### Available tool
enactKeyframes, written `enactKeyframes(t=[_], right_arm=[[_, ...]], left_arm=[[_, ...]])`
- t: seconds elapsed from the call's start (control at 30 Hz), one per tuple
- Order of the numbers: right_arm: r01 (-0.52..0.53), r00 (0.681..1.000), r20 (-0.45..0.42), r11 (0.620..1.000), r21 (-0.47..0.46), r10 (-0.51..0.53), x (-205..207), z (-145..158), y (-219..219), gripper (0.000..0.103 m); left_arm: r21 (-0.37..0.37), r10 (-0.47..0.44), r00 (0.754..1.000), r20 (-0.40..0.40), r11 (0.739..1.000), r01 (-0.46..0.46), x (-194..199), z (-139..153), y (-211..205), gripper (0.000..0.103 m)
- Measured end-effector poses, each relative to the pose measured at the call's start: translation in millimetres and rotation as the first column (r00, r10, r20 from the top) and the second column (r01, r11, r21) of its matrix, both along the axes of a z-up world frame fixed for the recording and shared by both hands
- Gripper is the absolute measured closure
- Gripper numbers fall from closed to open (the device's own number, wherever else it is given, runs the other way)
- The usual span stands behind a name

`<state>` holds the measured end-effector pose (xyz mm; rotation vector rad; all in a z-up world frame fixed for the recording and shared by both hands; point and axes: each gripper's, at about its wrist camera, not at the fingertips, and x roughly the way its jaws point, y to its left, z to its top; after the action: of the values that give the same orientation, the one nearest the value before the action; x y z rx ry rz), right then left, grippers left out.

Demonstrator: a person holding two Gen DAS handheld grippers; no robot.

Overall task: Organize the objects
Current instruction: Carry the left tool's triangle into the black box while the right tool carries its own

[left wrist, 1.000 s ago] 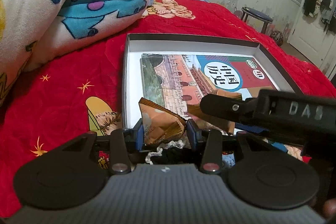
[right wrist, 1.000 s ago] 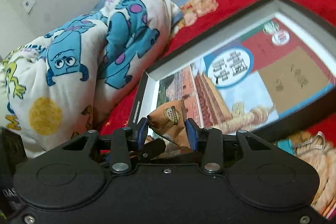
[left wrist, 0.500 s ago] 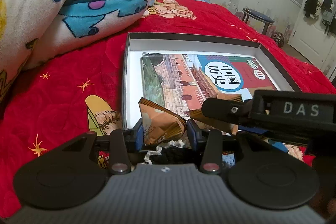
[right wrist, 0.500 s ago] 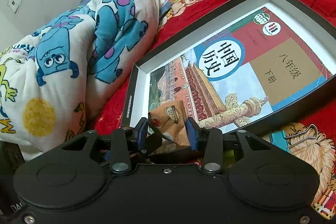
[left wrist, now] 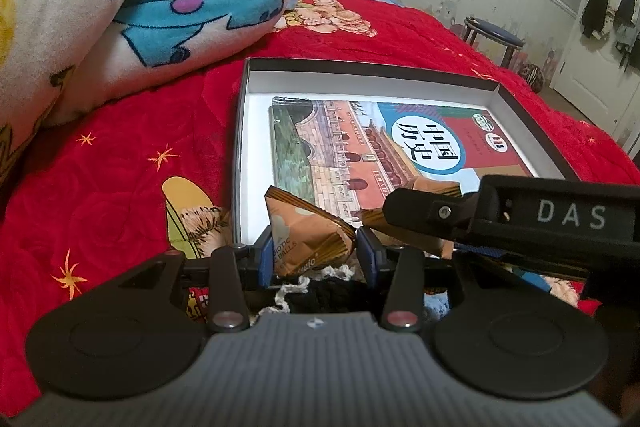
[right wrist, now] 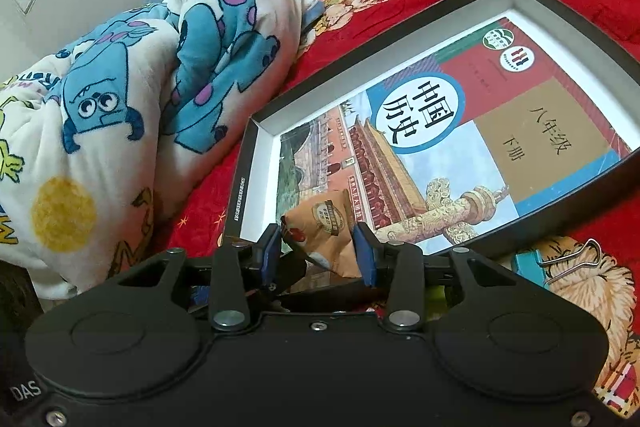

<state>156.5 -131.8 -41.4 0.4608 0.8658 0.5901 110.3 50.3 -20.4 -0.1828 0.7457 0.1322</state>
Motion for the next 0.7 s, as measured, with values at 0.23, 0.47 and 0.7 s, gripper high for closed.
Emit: enactKeyframes(t=[0.23, 0.47, 0.7], right_arm=[[0.005, 1.000, 0.000, 0.999, 0.048, -0.005, -3.1, -3.2, -6.2, 0.064], [-0.012, 1.000, -0.002, 0.999, 0.050, 0.012, -0.7, -3.2, -5.3, 0.064], [-0.011, 1.000, -0.001, 0.999, 0.046, 0.011, -1.1, -2.8, -5.1, 0.064]], left_arm=[[0.004, 0.003, 1.000, 0.001, 1.000, -0.003, -0.4, -1.0, -0.1, 0.054], [0.032, 0.005, 1.000, 0.003, 0.999, -0.005, 1.7, -2.0, -4.1, 0.052], [0.055, 0.002, 1.000, 0.023, 0.998, -0.003, -0.6, -3.5, -6.9, 0.052]])
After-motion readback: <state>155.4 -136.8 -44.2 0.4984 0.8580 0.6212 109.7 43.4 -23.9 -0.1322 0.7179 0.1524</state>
